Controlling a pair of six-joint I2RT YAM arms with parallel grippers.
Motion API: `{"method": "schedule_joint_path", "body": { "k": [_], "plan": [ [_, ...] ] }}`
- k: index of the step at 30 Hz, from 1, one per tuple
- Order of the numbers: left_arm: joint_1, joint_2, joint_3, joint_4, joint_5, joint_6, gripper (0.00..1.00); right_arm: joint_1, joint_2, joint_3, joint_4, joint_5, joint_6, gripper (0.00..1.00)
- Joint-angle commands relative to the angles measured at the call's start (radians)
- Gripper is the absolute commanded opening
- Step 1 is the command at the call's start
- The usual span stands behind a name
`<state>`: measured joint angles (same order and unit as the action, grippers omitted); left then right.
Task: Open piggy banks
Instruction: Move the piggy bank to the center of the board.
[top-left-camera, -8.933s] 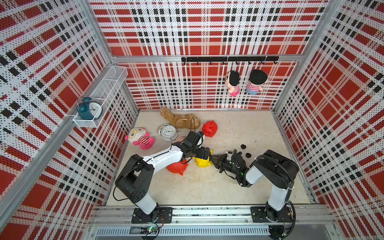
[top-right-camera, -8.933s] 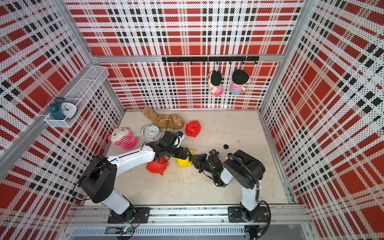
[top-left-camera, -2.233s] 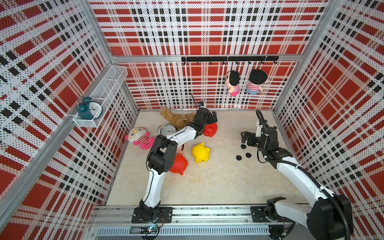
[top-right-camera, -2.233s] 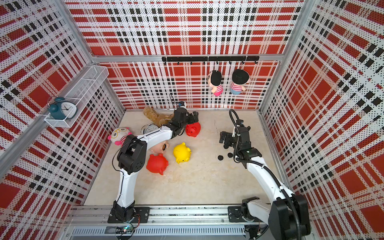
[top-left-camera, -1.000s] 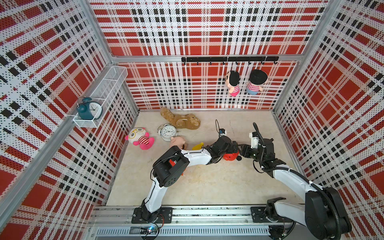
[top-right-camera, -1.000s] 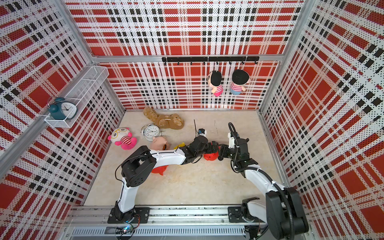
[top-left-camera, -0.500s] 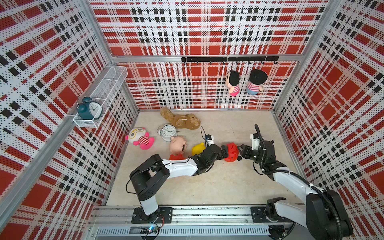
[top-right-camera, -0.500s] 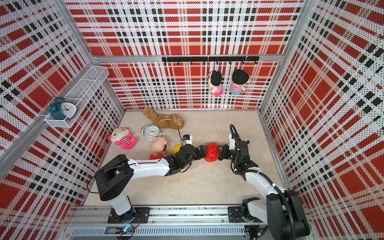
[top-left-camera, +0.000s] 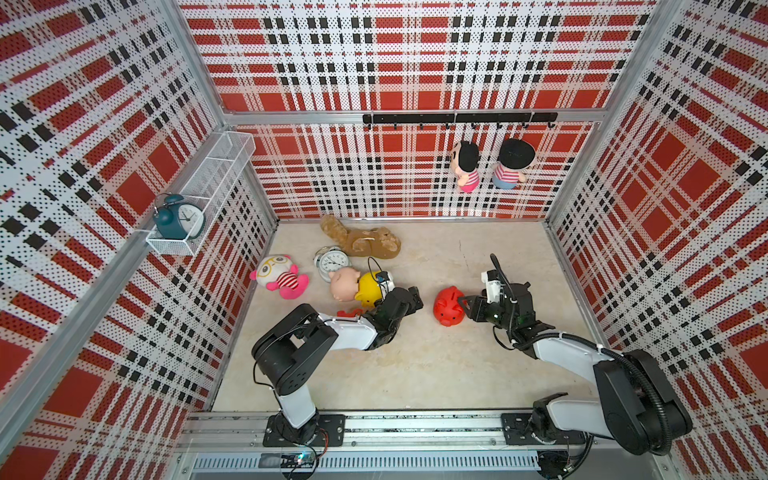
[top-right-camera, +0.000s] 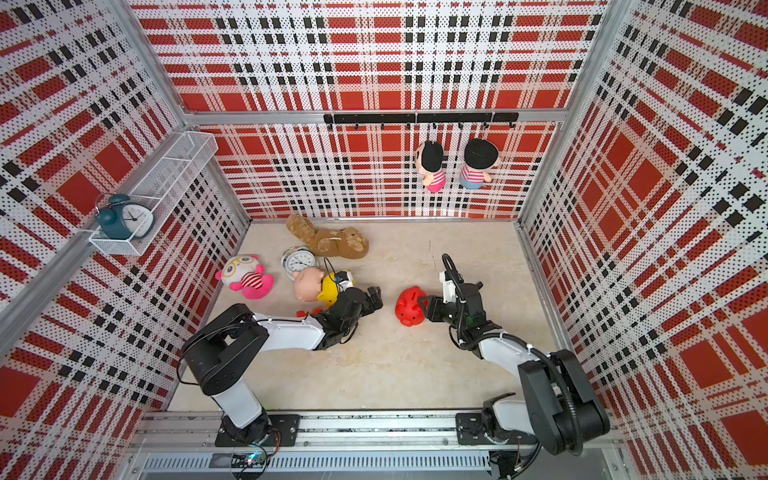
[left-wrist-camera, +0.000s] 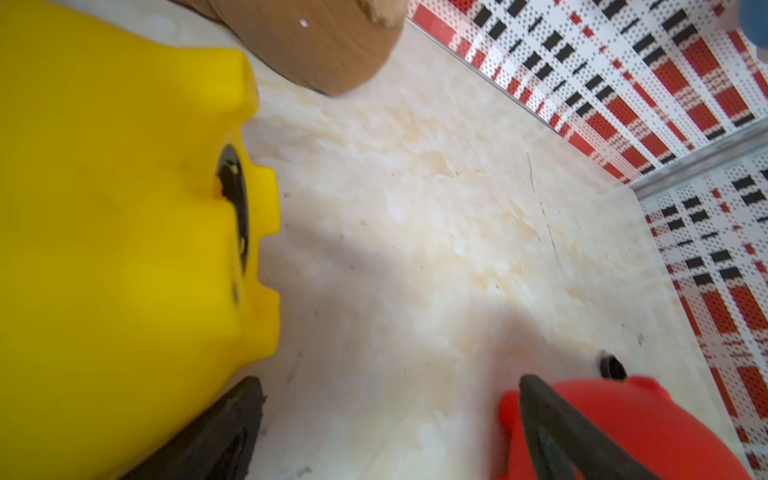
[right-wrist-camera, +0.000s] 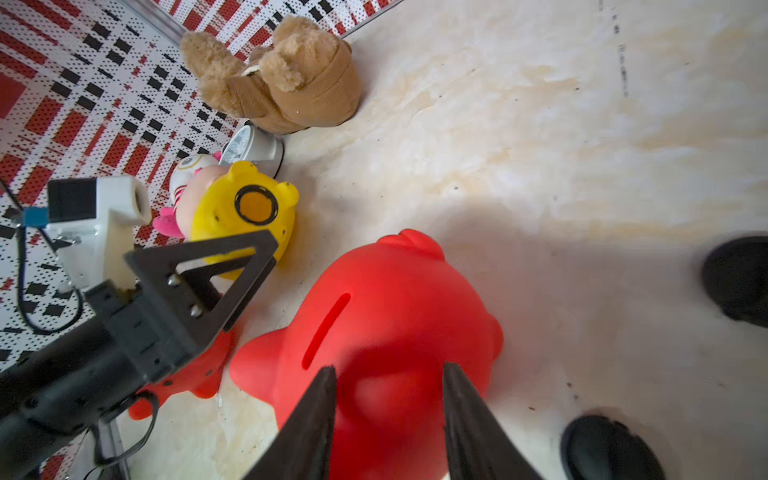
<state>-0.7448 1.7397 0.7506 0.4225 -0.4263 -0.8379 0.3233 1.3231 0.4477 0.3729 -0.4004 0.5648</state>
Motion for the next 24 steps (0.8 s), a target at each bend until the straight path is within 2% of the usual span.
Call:
{"method": "schedule_joint_path", "body": {
  "k": [1,7,14,19,24],
  "plan": [
    [0.034,-0.047,0.012,0.042,-0.044,0.073,0.98,0.039,0.035,0.008,0.043,-0.029,0.04,0.44],
    [0.038,-0.081,0.043,0.046,0.008,0.102,0.98,0.063,0.008,0.007,0.086,-0.044,0.099,0.46],
    [-0.086,-0.099,0.071,0.081,0.005,0.091,0.98,0.061,-0.147,0.018,-0.081,0.095,0.062,0.63],
    [-0.157,-0.07,0.078,0.153,-0.052,0.069,0.98,0.062,-0.209,-0.008,-0.128,0.15,0.05,0.64],
    [-0.201,0.009,0.065,0.293,-0.062,0.06,0.98,0.061,-0.219,-0.045,-0.109,0.131,0.07,0.62]
  ]
}}
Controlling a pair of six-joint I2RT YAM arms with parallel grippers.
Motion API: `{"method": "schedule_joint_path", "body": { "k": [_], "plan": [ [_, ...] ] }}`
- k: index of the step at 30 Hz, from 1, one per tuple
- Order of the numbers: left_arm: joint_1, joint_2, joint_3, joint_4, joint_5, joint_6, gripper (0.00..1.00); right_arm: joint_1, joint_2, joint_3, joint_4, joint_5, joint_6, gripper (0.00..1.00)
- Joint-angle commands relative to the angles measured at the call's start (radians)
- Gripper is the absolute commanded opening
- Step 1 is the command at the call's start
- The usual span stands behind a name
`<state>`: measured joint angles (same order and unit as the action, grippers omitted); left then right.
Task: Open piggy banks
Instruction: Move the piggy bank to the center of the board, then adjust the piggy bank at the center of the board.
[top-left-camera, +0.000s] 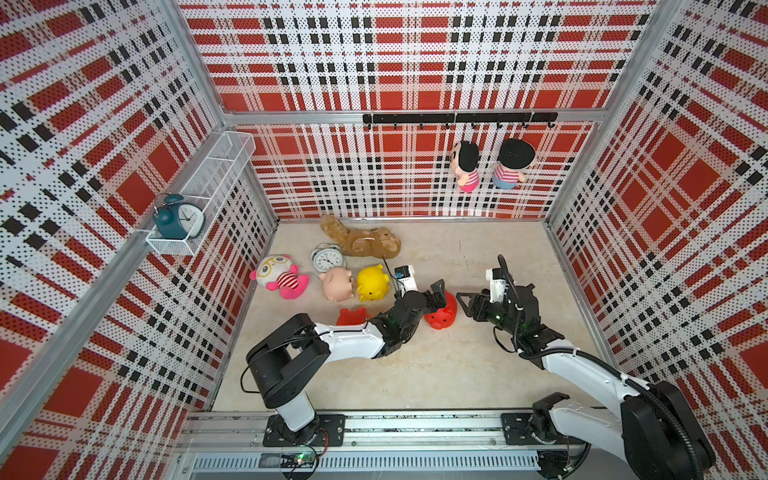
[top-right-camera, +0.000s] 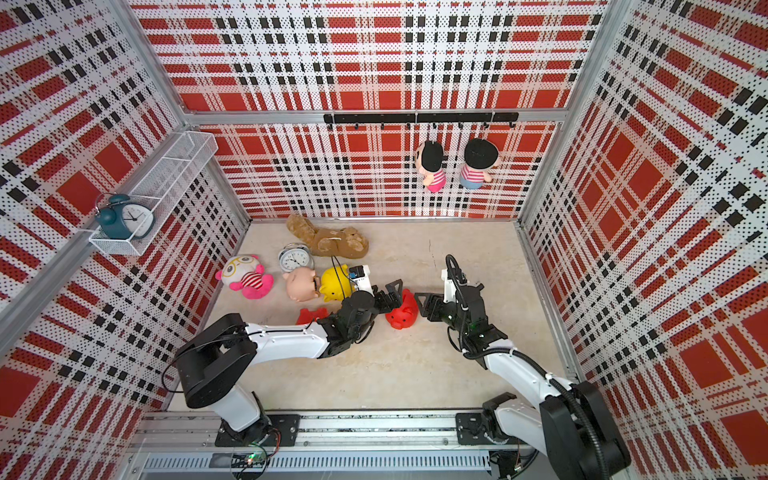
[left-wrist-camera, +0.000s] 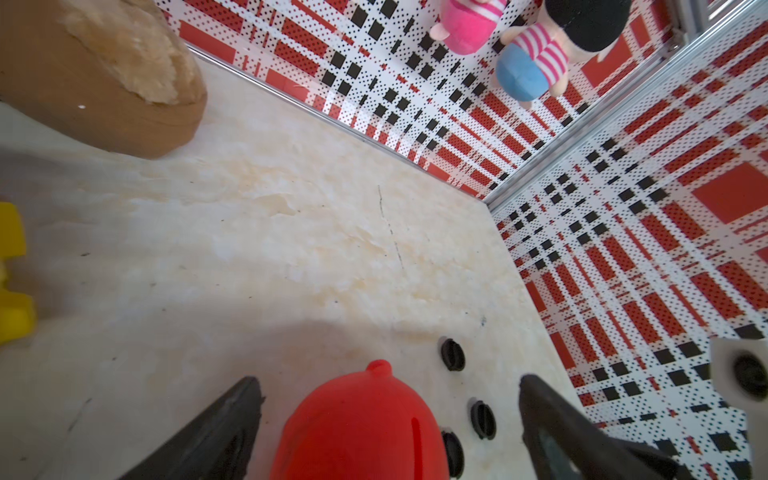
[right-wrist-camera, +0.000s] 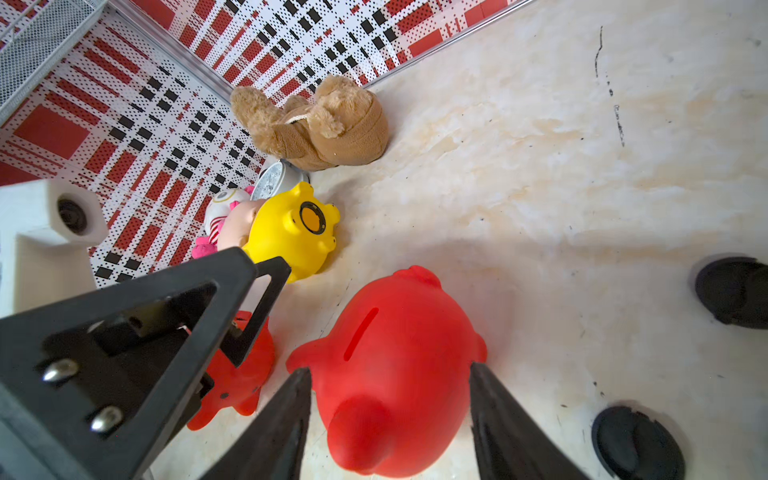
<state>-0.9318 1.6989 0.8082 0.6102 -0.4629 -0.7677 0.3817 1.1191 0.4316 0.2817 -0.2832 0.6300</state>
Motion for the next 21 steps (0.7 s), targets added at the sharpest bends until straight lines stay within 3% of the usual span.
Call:
{"method": "schedule_joint_path", "body": {
  "k": [1,3,9,12,15,21],
  "plan": [
    [-0.019,0.074,0.005,0.125,-0.022,-0.024,0.98,0.003,-0.016,-0.037,-0.012,0.011,0.009,0.62],
    [-0.022,0.117,0.003,0.157,-0.002,-0.048,1.0,0.004,-0.021,-0.046,-0.009,0.007,0.014,0.62],
    [-0.026,0.194,-0.05,0.293,0.041,-0.111,0.92,0.004,-0.028,-0.051,-0.004,0.001,0.005,0.61],
    [-0.027,0.209,-0.077,0.344,0.037,-0.145,0.84,0.003,-0.016,-0.05,0.012,-0.008,0.013,0.6],
    [-0.022,0.224,-0.11,0.38,0.023,-0.182,0.7,0.003,0.0,-0.05,0.035,-0.018,0.024,0.59],
    [0.035,0.249,-0.23,0.467,0.021,-0.354,0.61,0.003,0.021,-0.038,0.071,-0.041,0.046,0.56]
  ]
}}
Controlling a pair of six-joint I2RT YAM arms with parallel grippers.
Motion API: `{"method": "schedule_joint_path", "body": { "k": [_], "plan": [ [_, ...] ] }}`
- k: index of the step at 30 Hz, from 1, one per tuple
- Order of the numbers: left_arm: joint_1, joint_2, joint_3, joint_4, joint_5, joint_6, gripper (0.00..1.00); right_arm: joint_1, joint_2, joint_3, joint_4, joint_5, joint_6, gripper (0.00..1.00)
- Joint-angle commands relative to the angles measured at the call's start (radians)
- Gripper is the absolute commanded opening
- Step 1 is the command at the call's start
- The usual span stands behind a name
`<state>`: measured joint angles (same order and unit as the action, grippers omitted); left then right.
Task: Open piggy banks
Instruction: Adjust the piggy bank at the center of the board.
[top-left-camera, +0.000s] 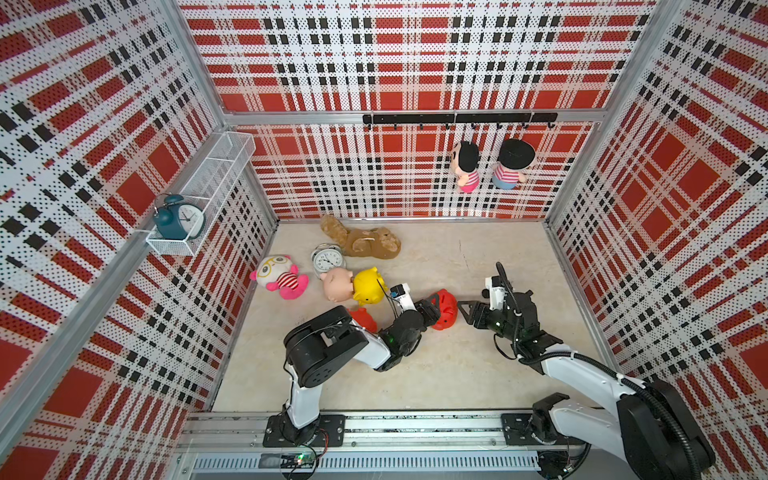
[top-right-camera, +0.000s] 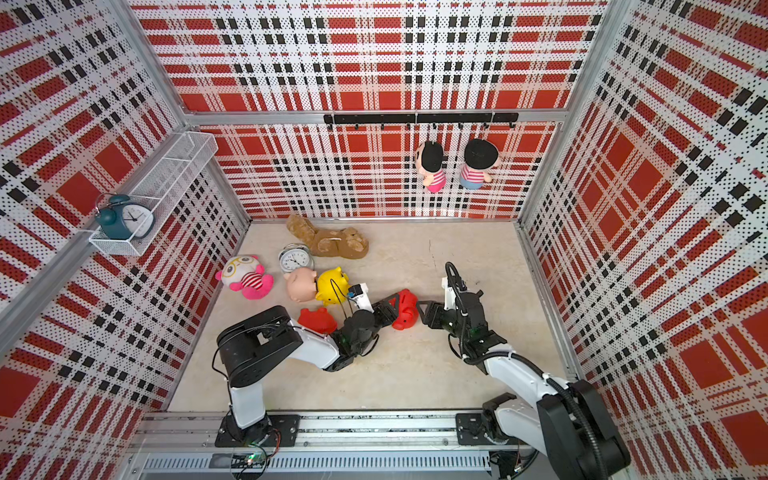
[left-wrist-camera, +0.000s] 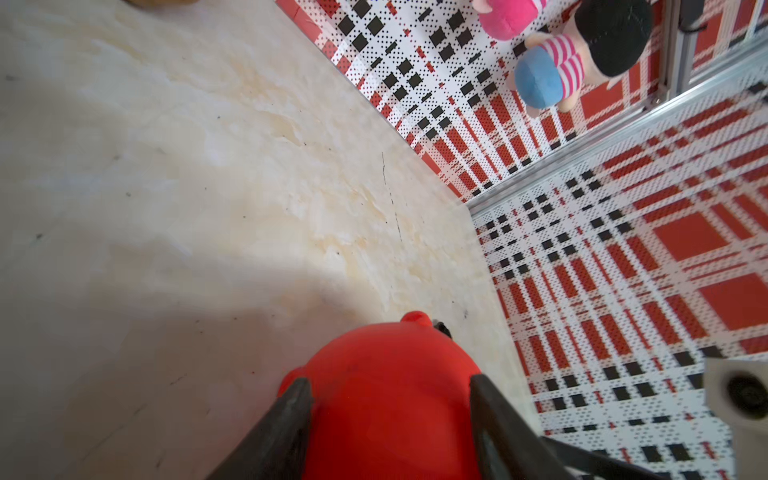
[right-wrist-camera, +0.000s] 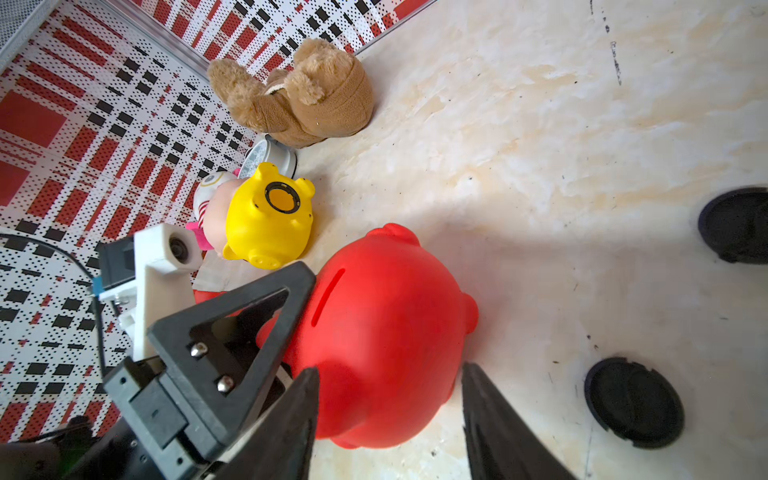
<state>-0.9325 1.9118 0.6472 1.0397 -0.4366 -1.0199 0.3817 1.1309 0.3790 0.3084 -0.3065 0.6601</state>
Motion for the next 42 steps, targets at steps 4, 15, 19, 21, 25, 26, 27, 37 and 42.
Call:
{"method": "schedule_joint_path", "body": {
  "k": [4,15,19,21,25,26,27,37,42],
  "plan": [
    [0.086,0.033,-0.177,0.163,-0.005,-0.184,0.61,0.003,0.022,0.025,0.057,-0.023,0.014,0.55],
    [0.148,-0.043,-0.239,0.216,0.013,-0.177,0.7,0.004,0.109,0.026,0.147,-0.063,0.042,0.55],
    [0.164,-0.055,-0.233,0.216,0.032,-0.163,0.73,0.004,0.161,0.05,0.15,-0.023,0.008,0.51],
    [0.167,-0.059,-0.222,0.213,0.048,-0.152,0.74,0.004,0.198,0.083,0.137,-0.011,-0.028,0.45],
    [0.167,-0.038,-0.169,0.197,0.096,-0.144,0.76,0.005,0.29,0.148,0.148,0.006,-0.059,0.38],
    [0.164,-0.03,-0.156,0.197,0.105,-0.144,0.76,0.004,0.314,0.162,0.154,0.0,-0.056,0.37],
    [0.163,-0.021,-0.143,0.197,0.114,-0.147,0.76,0.005,0.34,0.168,0.171,-0.019,-0.047,0.36],
    [0.169,0.011,-0.074,0.169,0.185,-0.139,0.77,0.04,0.399,0.116,0.263,-0.086,0.008,0.35],
    [0.183,0.05,0.017,0.102,0.214,-0.101,0.78,0.074,0.35,0.076,0.263,-0.11,0.024,0.34]
  ]
}}
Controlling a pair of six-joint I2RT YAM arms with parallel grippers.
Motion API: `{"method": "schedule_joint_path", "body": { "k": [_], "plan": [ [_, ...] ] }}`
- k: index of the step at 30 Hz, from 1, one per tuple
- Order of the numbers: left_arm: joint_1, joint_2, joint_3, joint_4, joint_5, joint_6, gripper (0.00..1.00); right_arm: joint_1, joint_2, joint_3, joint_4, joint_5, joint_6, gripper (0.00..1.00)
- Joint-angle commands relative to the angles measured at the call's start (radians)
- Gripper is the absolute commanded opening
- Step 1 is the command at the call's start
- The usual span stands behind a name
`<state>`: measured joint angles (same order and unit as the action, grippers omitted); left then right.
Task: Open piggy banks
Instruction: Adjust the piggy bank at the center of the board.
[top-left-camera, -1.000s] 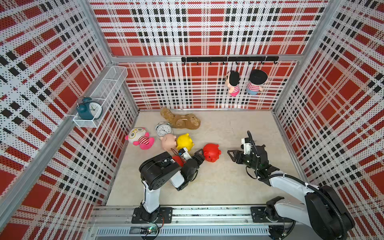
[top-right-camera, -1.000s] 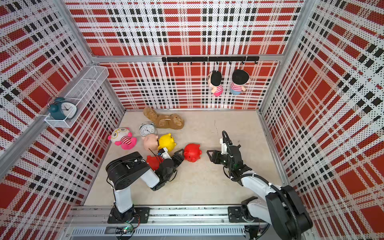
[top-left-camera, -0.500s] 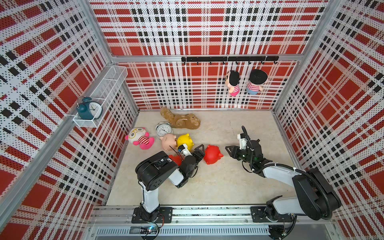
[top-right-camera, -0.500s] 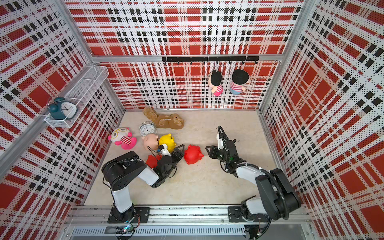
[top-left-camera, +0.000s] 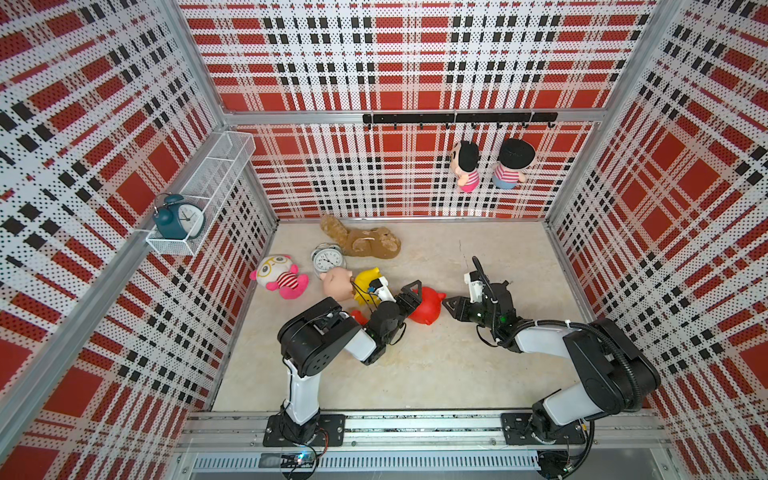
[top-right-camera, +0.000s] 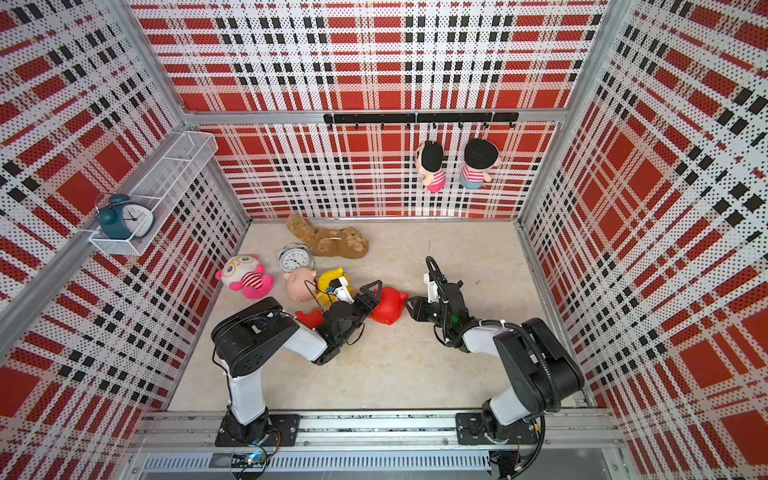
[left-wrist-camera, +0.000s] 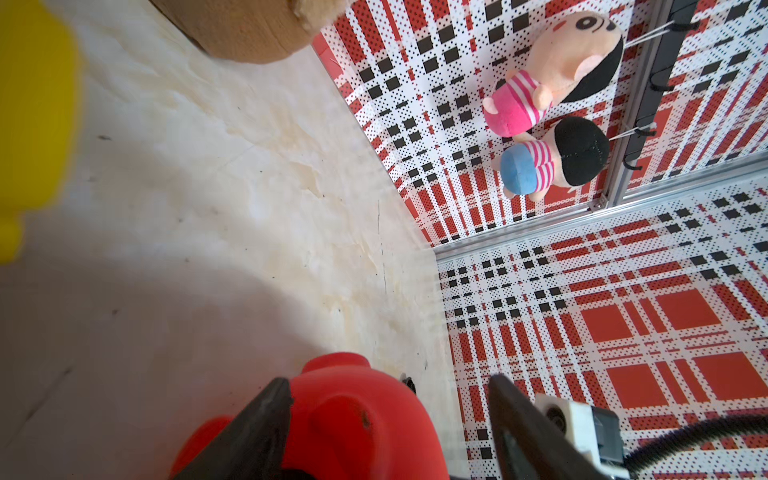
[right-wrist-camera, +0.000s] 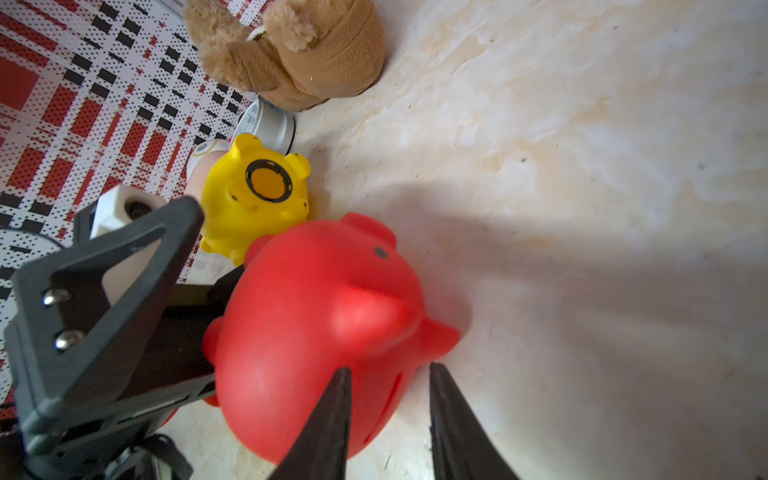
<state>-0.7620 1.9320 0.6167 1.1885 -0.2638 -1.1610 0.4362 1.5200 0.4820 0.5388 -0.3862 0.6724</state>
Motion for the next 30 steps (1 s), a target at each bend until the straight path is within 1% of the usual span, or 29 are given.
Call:
{"method": "schedule_joint_path", "body": {
  "k": [1,4,8,11,13,14,15,16,18,21,25,27,29,30],
  "plan": [
    [0.019,0.04,0.064,-0.055,0.051,0.045,0.78,0.023,-0.052,-0.036,0.026,-0.037,0.016,0.34],
    [0.041,0.068,0.127,-0.083,0.084,0.066,0.78,0.035,-0.109,-0.083,0.007,-0.051,0.035,0.34],
    [0.07,0.104,0.234,-0.168,0.127,0.134,0.79,0.051,-0.219,-0.132,-0.053,-0.048,0.046,0.34],
    [0.093,0.115,0.297,-0.23,0.141,0.179,0.82,0.051,-0.324,-0.131,-0.158,0.0,0.018,0.35],
    [0.113,0.103,0.315,-0.261,0.146,0.199,0.86,0.05,-0.385,-0.106,-0.243,0.063,-0.017,0.36],
    [0.122,0.089,0.321,-0.279,0.148,0.212,0.9,0.049,-0.409,-0.085,-0.291,0.104,-0.034,0.36],
    [0.13,0.073,0.327,-0.304,0.15,0.225,0.98,0.047,-0.42,-0.056,-0.335,0.137,-0.059,0.37],
    [0.136,0.057,0.329,-0.327,0.147,0.241,0.98,0.045,-0.423,-0.031,-0.363,0.156,-0.087,0.37],
    [0.145,0.016,0.335,-0.388,0.142,0.275,0.98,0.04,-0.4,0.022,-0.396,0.185,-0.154,0.37],
    [0.143,-0.057,0.331,-0.48,0.122,0.322,0.98,0.021,-0.309,0.109,-0.393,0.206,-0.21,0.39],
    [0.126,-0.158,0.307,-0.59,0.094,0.352,0.98,-0.027,-0.117,0.235,-0.324,0.134,-0.26,0.4],
    [0.11,-0.209,0.292,-0.653,0.064,0.362,0.98,-0.053,-0.007,0.32,-0.327,0.103,-0.3,0.39],
    [0.086,-0.263,0.273,-0.731,0.016,0.368,0.98,-0.094,0.114,0.402,-0.311,0.053,-0.32,0.38],
    [0.075,-0.285,0.265,-0.758,-0.003,0.372,0.98,-0.111,0.16,0.439,-0.315,0.013,-0.327,0.35]
  ]
}}
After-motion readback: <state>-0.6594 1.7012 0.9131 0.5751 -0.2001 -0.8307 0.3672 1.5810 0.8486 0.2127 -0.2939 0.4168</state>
